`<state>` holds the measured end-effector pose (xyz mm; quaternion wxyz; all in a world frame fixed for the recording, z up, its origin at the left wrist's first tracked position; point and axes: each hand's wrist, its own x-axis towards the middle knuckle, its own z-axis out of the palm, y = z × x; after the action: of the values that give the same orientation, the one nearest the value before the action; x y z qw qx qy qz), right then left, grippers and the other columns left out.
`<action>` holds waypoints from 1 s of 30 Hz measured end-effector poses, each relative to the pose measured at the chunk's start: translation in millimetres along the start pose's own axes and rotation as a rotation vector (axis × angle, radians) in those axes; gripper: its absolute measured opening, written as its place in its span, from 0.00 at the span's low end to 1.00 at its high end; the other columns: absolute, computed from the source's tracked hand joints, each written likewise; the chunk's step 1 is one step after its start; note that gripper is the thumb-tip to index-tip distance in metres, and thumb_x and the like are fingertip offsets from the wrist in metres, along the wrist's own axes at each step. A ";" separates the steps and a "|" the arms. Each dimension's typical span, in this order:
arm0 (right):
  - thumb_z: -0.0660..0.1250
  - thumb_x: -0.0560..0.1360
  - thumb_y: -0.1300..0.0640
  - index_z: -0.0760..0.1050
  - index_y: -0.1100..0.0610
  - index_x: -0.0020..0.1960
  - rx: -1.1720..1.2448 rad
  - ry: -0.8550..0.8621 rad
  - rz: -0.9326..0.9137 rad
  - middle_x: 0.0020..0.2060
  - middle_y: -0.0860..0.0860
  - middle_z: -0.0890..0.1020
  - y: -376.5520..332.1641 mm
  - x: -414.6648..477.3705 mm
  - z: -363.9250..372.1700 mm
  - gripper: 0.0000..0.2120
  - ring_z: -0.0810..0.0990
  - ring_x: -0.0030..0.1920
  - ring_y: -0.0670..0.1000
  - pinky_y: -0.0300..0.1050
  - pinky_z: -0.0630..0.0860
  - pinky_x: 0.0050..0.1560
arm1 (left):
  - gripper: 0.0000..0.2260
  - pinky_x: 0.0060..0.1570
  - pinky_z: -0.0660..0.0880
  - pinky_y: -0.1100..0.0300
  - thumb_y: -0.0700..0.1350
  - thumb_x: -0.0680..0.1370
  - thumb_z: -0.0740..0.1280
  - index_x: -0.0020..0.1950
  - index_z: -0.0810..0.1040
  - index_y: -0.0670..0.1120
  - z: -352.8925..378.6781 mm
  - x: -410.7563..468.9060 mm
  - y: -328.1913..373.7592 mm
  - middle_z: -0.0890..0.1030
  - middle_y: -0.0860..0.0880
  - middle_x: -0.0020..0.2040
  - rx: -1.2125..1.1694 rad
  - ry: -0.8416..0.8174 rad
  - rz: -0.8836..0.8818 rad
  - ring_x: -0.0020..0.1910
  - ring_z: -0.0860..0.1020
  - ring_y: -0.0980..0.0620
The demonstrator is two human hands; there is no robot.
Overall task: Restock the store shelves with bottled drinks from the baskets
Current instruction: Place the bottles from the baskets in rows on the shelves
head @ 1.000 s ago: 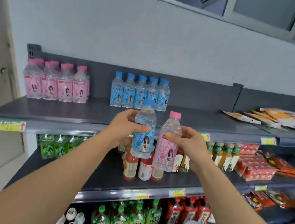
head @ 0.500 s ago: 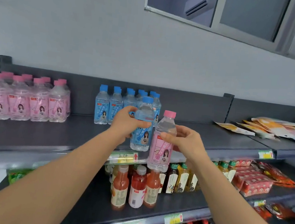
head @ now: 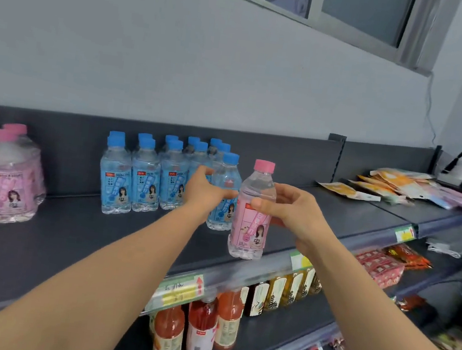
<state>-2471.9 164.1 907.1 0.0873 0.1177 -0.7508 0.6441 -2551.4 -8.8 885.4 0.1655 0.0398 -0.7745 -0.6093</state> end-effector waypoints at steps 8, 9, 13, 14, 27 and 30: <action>0.78 0.65 0.60 0.81 0.56 0.56 0.006 0.032 0.016 0.47 0.50 0.86 13.5 23.3 -8.3 0.20 0.85 0.49 0.51 0.53 0.81 0.53 | 0.31 0.50 0.76 0.50 0.51 0.65 0.79 0.62 0.69 0.48 23.4 31.2 -4.0 0.77 0.47 0.59 0.131 0.079 0.035 0.54 0.78 0.45; 0.78 0.65 0.60 0.81 0.56 0.56 0.003 0.034 0.019 0.47 0.49 0.86 14.7 24.8 -9.1 0.20 0.85 0.49 0.50 0.52 0.81 0.53 | 0.31 0.48 0.76 0.51 0.52 0.65 0.79 0.62 0.69 0.48 25.6 33.2 -4.3 0.77 0.47 0.59 0.144 0.083 0.038 0.53 0.78 0.45; 0.77 0.66 0.60 0.80 0.56 0.57 -0.006 0.032 0.032 0.47 0.49 0.86 18.6 29.6 -13.3 0.20 0.85 0.48 0.49 0.51 0.81 0.52 | 0.30 0.44 0.73 0.53 0.54 0.66 0.78 0.61 0.68 0.48 33.3 39.5 -6.4 0.76 0.46 0.60 0.196 0.120 0.051 0.53 0.78 0.45; 0.77 0.67 0.60 0.80 0.56 0.57 -0.004 0.028 0.035 0.47 0.49 0.86 18.7 30.2 -14.4 0.20 0.85 0.48 0.49 0.49 0.81 0.51 | 0.30 0.43 0.73 0.53 0.54 0.67 0.78 0.62 0.68 0.48 34.4 40.6 -6.5 0.76 0.46 0.60 0.205 0.126 0.048 0.54 0.78 0.44; 0.77 0.66 0.60 0.80 0.57 0.58 0.013 0.004 0.038 0.48 0.50 0.86 16.9 26.4 -13.1 0.21 0.85 0.48 0.49 0.46 0.81 0.49 | 0.33 0.51 0.71 0.53 0.53 0.69 0.76 0.68 0.66 0.46 29.9 39.9 -8.8 0.73 0.45 0.65 0.235 0.094 0.089 0.61 0.75 0.45; 0.77 0.66 0.60 0.80 0.56 0.57 0.017 -0.012 0.027 0.48 0.49 0.86 13.7 22.1 -9.7 0.20 0.85 0.48 0.49 0.46 0.81 0.49 | 0.31 0.50 0.70 0.55 0.50 0.70 0.76 0.68 0.67 0.45 21.0 33.5 -8.9 0.74 0.45 0.65 0.261 0.069 0.086 0.60 0.75 0.46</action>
<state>-2497.1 174.2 901.9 0.0729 0.1123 -0.7471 0.6510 -2590.6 -0.3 879.7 0.2113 0.0485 -0.8421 -0.4939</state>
